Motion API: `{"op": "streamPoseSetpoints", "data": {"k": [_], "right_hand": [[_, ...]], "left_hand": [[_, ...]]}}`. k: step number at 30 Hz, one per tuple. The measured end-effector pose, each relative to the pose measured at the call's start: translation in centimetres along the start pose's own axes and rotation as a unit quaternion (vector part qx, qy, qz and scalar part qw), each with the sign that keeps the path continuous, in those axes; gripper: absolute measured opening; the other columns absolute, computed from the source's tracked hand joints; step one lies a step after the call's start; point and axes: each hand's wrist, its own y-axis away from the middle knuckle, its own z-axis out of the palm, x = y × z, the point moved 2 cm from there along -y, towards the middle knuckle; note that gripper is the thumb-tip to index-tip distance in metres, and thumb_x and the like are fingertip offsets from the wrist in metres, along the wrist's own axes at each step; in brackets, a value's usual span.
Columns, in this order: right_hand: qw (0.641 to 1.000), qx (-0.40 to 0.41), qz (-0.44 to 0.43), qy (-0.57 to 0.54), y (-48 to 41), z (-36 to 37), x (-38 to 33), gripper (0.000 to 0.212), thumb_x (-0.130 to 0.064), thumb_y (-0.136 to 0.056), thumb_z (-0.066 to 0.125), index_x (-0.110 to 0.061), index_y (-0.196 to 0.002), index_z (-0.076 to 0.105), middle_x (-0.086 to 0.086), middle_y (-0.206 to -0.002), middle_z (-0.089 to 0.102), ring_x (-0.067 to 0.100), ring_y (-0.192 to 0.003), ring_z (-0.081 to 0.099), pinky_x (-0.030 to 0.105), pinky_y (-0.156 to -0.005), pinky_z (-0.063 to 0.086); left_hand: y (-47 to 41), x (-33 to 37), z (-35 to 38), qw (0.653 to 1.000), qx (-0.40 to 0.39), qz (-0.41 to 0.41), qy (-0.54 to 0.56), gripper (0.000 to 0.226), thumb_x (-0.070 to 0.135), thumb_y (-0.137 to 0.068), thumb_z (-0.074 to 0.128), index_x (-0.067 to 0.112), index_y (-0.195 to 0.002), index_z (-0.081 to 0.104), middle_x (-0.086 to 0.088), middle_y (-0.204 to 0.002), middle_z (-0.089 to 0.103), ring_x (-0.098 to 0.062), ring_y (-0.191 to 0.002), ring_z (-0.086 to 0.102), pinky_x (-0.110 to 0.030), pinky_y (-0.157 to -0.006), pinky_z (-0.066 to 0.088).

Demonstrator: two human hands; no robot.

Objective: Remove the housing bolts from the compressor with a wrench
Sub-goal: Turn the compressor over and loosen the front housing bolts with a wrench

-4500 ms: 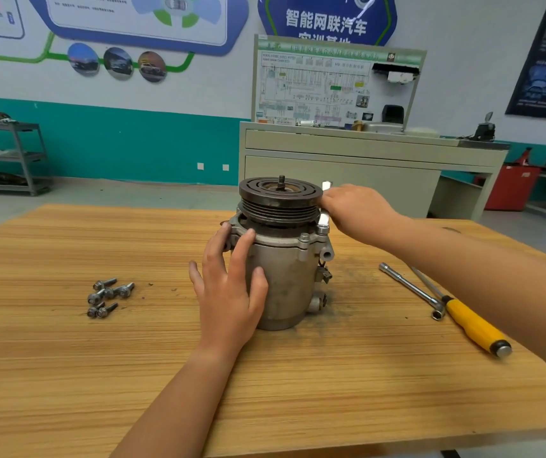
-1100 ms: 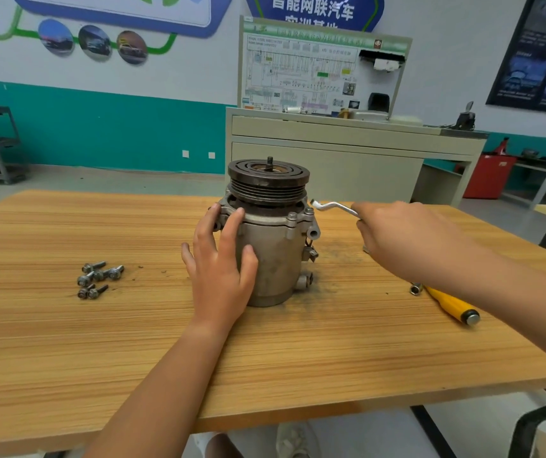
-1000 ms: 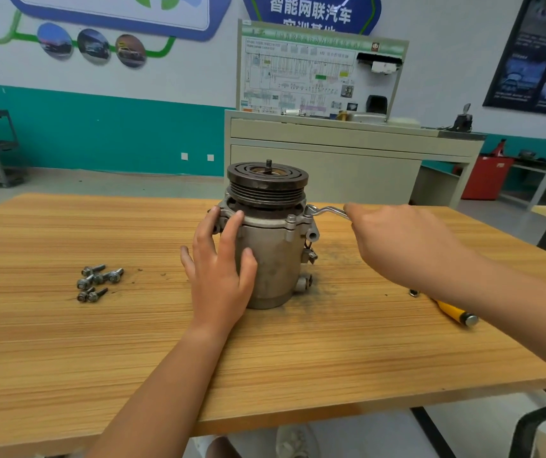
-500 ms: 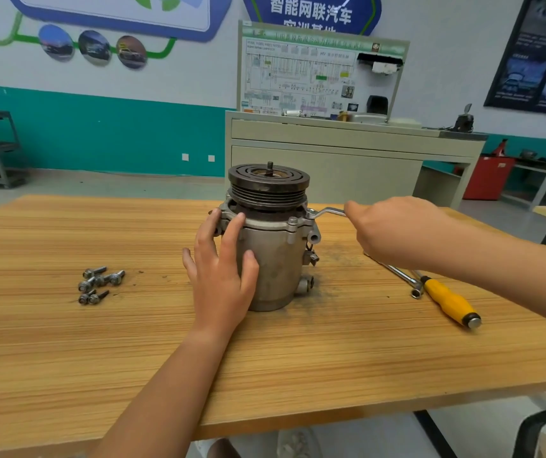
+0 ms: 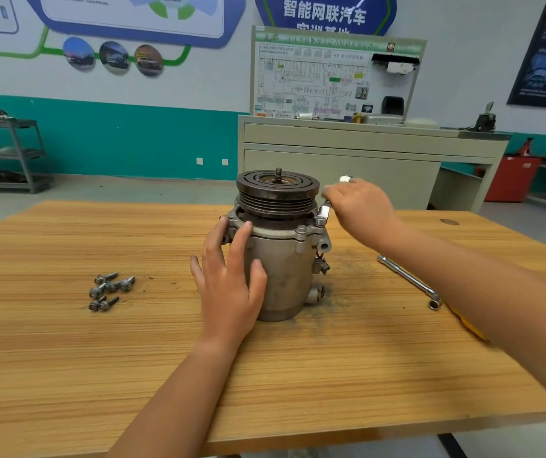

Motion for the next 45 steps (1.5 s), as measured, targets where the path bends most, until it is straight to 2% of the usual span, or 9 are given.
{"op": "streamPoseSetpoints", "data": {"k": [5, 10, 13, 20, 28, 31, 40, 43, 45], "right_hand": [[0.996, -0.005, 0.074, -0.047, -0.8, 0.1, 0.1, 0.03, -0.004, -0.094, 0.038, -0.008, -0.117, 0.056, 0.01, -0.108, 0.064, 0.027, -0.094, 0.057, 0.035, -0.072, 0.041], [0.945, 0.045, 0.2, -0.256, 1.9, -5.2, 0.5, 0.027, -0.024, -0.099, 0.035, -0.009, -0.118, 0.048, 0.008, -0.076, 0.062, 0.021, -0.06, 0.057, 0.039, -0.057, 0.048], [0.982, -0.049, 0.129, -0.129, 5.0, -8.2, -0.9, 0.026, -0.024, -0.098, 0.036, -0.015, -0.119, 0.048, -0.004, -0.057, 0.045, 0.013, -0.048, 0.044, 0.028, -0.043, 0.033], [0.977, -0.172, 0.122, 0.021, 6.1, -8.9, -3.3, 0.031, -0.016, -0.096, 0.038, -0.023, -0.126, 0.041, -0.006, -0.06, 0.035, 0.013, -0.05, 0.035, 0.024, -0.04, 0.028], [0.956, -0.269, 0.012, 0.114, 4.6, -9.6, -6.9, 0.042, 0.007, -0.089, 0.04, 0.009, -0.13, 0.033, 0.0, -0.067, 0.037, 0.02, -0.065, 0.043, 0.028, -0.04, 0.024], [0.954, -0.259, -0.021, 0.147, 4.6, -9.4, -6.8, 0.039, 0.003, -0.092, 0.04, 0.008, -0.13, 0.035, -0.001, -0.063, 0.023, 0.019, -0.057, 0.034, 0.028, -0.04, 0.027], [0.965, -0.236, -0.018, 0.115, 3.0, -4.6, -1.4, 0.019, -0.001, -0.089, 0.043, -0.009, -0.107, 0.041, -0.002, -0.061, 0.033, 0.012, -0.048, 0.032, 0.026, -0.048, 0.031], [0.981, -0.166, -0.005, 0.102, 2.2, -2.1, -1.9, 0.025, 0.007, -0.082, 0.047, -0.004, -0.105, 0.048, 0.004, -0.069, 0.055, 0.023, -0.059, 0.052, 0.029, -0.056, 0.036], [0.993, -0.071, -0.028, 0.086, 1.8, -1.4, -1.7, 0.028, 0.019, -0.06, 0.064, 0.003, -0.082, 0.058, 0.012, -0.057, 0.059, 0.026, -0.046, 0.055, 0.027, -0.051, 0.041]], "left_hand": [[0.0, 0.1, 0.0, 1.0, 0.001, 0.0, 0.0, 0.045, 0.034, -0.086, 0.034, 0.032, -0.131, 0.028, -0.011, -0.146, 0.03, -0.022, -0.133, 0.028, -0.07, -0.1, 0.022], [0.0, 0.1, 0.0, 1.0, 0.001, -0.004, -0.001, 0.045, 0.034, -0.087, 0.033, 0.033, -0.131, 0.028, -0.012, -0.147, 0.029, -0.019, -0.134, 0.026, -0.07, -0.101, 0.021], [0.0, 0.2, 0.0, 1.0, -0.001, -0.007, 0.002, 0.045, 0.034, -0.086, 0.033, 0.034, -0.131, 0.028, -0.012, -0.148, 0.029, -0.022, -0.135, 0.027, -0.069, -0.102, 0.02], [0.1, 0.1, -0.1, 1.0, -0.003, -0.007, -0.007, 0.048, 0.033, -0.087, 0.036, 0.026, -0.135, 0.038, -0.013, -0.147, 0.031, -0.027, -0.135, 0.031, -0.071, -0.101, 0.019], [0.0, 0.2, -0.1, 1.0, -0.009, -0.011, 0.001, 0.045, 0.034, -0.086, 0.034, 0.034, -0.131, 0.029, -0.012, -0.147, 0.031, -0.029, -0.135, 0.033, -0.071, -0.101, 0.02], [0.0, 0.1, -0.1, 1.0, -0.009, -0.008, 0.0, 0.046, 0.034, -0.087, 0.035, 0.035, -0.132, 0.029, -0.012, -0.147, 0.031, -0.028, -0.135, 0.032, -0.071, -0.1, 0.022], [0.1, -0.1, 0.0, 1.0, -0.01, -0.006, -0.001, 0.046, 0.034, -0.087, 0.034, 0.035, -0.132, 0.028, -0.01, -0.148, 0.03, -0.023, -0.136, 0.028, -0.07, -0.101, 0.021], [0.2, -0.2, 0.0, 1.0, -0.003, -0.004, 0.0, 0.046, 0.035, -0.087, 0.035, 0.036, -0.133, 0.028, -0.008, -0.148, 0.029, -0.019, -0.136, 0.025, -0.07, -0.103, 0.018], [0.2, -0.3, 0.0, 1.0, 0.001, 0.001, 0.001, 0.046, 0.035, -0.087, 0.035, 0.036, -0.133, 0.028, -0.004, -0.148, 0.026, -0.017, -0.135, 0.024, -0.069, -0.104, 0.017]]}}
